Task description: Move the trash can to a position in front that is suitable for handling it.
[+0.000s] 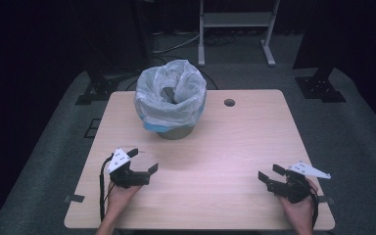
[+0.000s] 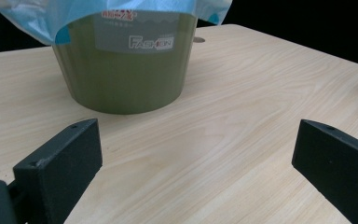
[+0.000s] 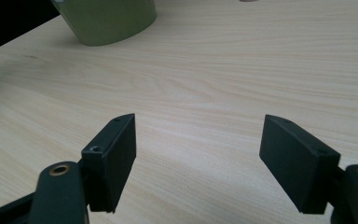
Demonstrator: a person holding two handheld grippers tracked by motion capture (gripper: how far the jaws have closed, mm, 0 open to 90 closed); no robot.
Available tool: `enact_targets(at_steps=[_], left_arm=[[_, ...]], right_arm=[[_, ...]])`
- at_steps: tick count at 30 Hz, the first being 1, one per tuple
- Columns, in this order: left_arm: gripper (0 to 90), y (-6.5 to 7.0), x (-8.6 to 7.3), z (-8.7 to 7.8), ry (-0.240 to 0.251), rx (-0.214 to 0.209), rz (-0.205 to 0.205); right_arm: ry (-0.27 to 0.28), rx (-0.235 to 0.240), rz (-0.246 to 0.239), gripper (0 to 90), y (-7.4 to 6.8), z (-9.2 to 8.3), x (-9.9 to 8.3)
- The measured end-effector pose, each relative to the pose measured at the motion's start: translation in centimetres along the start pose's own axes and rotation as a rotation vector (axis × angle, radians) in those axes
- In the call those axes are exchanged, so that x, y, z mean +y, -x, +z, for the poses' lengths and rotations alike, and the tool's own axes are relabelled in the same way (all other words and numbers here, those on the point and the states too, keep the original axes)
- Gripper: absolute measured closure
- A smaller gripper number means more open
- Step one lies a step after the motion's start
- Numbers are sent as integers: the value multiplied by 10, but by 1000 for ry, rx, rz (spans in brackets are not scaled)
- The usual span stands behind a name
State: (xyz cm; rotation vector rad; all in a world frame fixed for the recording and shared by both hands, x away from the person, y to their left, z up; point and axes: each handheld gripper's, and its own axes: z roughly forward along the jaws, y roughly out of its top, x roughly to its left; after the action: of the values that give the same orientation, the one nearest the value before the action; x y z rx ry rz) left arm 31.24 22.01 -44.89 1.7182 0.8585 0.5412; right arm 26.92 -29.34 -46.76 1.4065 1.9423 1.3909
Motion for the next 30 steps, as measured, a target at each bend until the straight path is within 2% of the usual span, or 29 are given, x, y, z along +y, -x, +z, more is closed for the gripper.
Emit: enact_targets(at_steps=[4,7,8,9,10,12,13,14,15,16,18,19,23,25,30], left_arm=[[3,0,5,1,3,0,-7],[17,-4,16,2,8,5,-18],[32,-9,25,2,16,15,-31],[32,-9,25,2,16,15,-31],[32,-14,37,3,30,22,-54],[32,-20,51,5,40,27,-59],[32,-20,51,5,40,27,-59],[32,-26,65,8,47,38,-65],[33,-26,65,8,47,38,-65],[34,-32,84,14,50,47,-82],[37,-35,90,16,47,50,-88],[36,-39,105,23,48,54,-90],[37,-44,125,34,49,67,-98],[41,-45,130,37,46,76,-105],[45,-60,150,55,23,124,-168]], right_arm=[[-2,4,8,257,3,1,0],[-6,3,10,252,4,1,0],[-6,8,11,252,4,1,1],[-6,8,11,252,4,1,1],[-4,6,7,252,2,0,2],[-6,7,3,252,1,0,3],[-6,7,3,252,1,0,3],[-10,7,-1,252,0,1,4],[-10,7,-1,252,0,1,4],[-13,5,-7,252,-1,3,5],[-15,6,-11,251,-2,4,6],[-17,8,-9,252,-2,5,7],[-25,16,-4,252,-1,7,6],[-26,17,-7,252,-1,7,7],[-26,22,-7,252,-1,8,7]])
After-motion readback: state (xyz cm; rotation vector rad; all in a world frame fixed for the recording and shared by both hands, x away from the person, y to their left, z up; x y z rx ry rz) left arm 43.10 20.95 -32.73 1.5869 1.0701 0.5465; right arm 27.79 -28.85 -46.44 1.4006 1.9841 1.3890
